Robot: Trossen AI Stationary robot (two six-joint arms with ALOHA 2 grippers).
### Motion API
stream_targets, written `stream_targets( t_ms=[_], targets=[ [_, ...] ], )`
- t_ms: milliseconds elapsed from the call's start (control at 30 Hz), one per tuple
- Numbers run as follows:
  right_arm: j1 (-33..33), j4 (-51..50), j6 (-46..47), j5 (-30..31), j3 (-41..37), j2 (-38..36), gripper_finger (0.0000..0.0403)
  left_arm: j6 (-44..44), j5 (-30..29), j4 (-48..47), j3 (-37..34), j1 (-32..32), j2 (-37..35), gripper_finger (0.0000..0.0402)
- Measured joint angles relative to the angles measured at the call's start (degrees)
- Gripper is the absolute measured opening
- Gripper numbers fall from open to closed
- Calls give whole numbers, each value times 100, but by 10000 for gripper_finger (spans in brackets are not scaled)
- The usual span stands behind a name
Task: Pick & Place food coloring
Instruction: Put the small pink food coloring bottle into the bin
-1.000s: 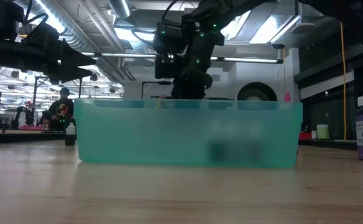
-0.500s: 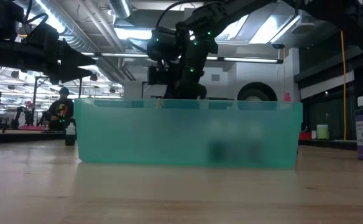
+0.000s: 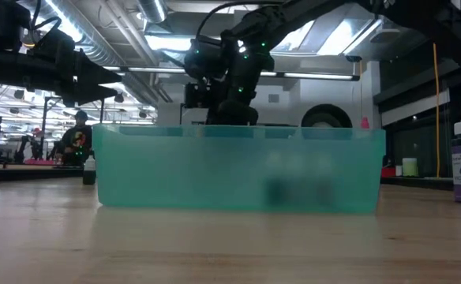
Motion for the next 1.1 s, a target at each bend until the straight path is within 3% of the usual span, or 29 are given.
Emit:
stream_targets(
  t_ms=[400, 867, 1100],
  targets=[
    [21, -83, 18, 17, 0, -2, 267, 0, 0, 0, 0, -1, 0, 333],
    [33, -194, 18, -20, 0, -2, 124, 0, -1, 0, 0, -1, 2, 333],
    [33, -187, 18, -30, 0, -8, 73, 0, -1, 0, 0, -1, 1, 333]
  ],
)
